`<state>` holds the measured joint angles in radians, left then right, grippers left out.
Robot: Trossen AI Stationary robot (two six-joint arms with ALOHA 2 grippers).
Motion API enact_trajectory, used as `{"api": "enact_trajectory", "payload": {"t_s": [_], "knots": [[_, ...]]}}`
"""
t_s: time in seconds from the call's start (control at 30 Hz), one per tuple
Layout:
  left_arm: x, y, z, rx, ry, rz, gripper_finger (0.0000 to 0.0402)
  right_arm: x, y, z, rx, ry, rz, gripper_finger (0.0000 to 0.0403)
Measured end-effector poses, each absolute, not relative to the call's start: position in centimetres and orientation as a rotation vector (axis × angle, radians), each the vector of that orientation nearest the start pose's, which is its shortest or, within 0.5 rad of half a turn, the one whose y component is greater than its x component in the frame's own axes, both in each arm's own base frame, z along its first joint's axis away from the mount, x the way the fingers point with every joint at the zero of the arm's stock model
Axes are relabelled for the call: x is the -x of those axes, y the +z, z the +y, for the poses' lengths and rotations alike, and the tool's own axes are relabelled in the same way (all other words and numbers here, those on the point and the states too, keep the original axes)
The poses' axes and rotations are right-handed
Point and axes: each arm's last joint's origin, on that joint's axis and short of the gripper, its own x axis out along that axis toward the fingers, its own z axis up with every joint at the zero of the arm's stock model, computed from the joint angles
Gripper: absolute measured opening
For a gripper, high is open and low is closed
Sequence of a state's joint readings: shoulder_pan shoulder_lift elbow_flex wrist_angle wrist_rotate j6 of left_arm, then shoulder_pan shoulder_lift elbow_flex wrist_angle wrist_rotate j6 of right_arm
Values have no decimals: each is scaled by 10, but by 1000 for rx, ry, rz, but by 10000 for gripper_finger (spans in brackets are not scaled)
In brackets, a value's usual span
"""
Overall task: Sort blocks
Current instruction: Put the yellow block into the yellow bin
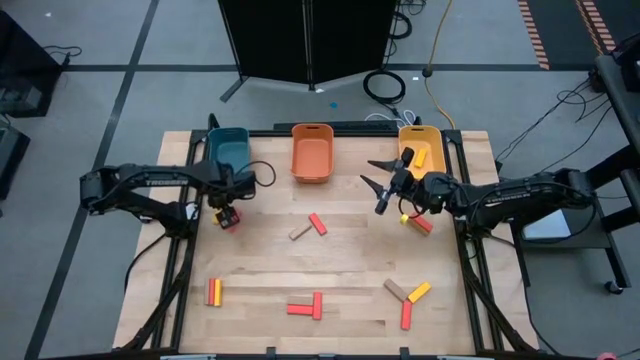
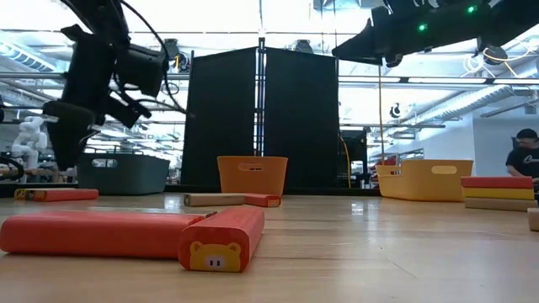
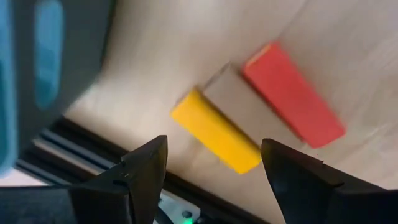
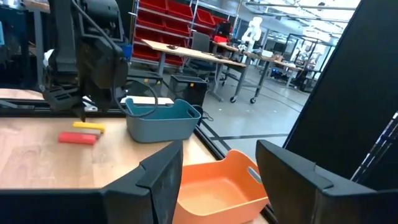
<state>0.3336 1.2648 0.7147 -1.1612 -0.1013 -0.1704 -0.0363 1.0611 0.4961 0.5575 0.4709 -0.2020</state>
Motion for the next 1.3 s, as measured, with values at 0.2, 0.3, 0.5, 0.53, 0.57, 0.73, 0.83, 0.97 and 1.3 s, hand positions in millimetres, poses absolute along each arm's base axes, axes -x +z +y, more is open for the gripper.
{"api": "enact_trajectory", "payload": {"t_s": [0.2, 0.3, 0.5, 0.53, 0.57, 0.73, 0.83, 0.97, 1.3], "knots": [[-171, 195, 61, 304, 433, 1579, 258, -223, 260, -22, 183, -514, -19, 199], [-176, 196, 59, 302, 333, 1546, 258, -222, 264, -23, 201, -526, -49, 199], [-181, 189, 53, 276, 209, 1586, 258, -222, 264, -29, 196, -553, -52, 199], [-182, 188, 52, 277, 191, 1596, 258, -222, 264, -30, 196, -557, -51, 199], [-184, 187, 51, 276, 178, 1606, 258, -222, 264, -31, 197, -558, -51, 199], [-194, 190, 50, 224, 161, 1631, 258, -222, 264, -31, 197, -555, -49, 199], [-194, 191, 49, 220, 161, 1651, 258, -222, 263, -31, 198, -554, -41, 199], [-188, 192, 48, 209, 140, 1711, 258, -222, 261, -31, 202, -552, -22, 199], [-189, 192, 47, -5, 82, 1736, 258, -222, 261, -31, 203, -552, -21, 199]]}}
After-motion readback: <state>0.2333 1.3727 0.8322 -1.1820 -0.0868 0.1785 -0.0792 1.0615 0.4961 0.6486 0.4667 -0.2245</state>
